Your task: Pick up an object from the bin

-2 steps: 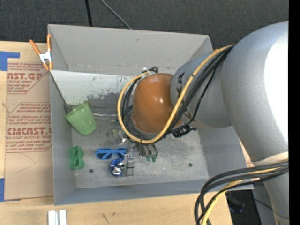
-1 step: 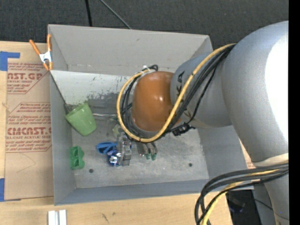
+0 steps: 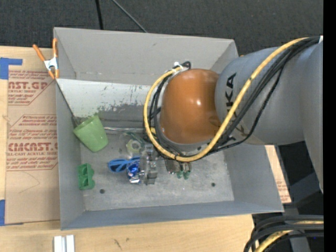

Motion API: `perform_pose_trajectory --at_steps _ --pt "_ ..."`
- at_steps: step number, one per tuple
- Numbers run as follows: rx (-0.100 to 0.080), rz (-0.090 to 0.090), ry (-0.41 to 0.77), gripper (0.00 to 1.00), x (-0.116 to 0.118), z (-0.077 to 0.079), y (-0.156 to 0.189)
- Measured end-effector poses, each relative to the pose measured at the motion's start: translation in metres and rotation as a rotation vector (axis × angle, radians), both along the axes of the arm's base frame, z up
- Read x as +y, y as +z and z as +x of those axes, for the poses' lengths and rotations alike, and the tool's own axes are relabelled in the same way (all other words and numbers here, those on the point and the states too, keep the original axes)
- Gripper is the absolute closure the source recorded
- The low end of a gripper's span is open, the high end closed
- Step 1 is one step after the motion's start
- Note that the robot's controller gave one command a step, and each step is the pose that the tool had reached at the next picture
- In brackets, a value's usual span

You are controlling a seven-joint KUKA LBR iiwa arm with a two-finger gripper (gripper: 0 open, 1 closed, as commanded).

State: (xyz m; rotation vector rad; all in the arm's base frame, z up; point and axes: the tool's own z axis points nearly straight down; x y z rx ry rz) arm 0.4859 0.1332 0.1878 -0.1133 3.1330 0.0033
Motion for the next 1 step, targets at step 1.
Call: perform_pose_trajectory --at_steps 1 --pt "-0.001 -0.002 0.225 1.00 -0.0108 0.0089 0.0841"
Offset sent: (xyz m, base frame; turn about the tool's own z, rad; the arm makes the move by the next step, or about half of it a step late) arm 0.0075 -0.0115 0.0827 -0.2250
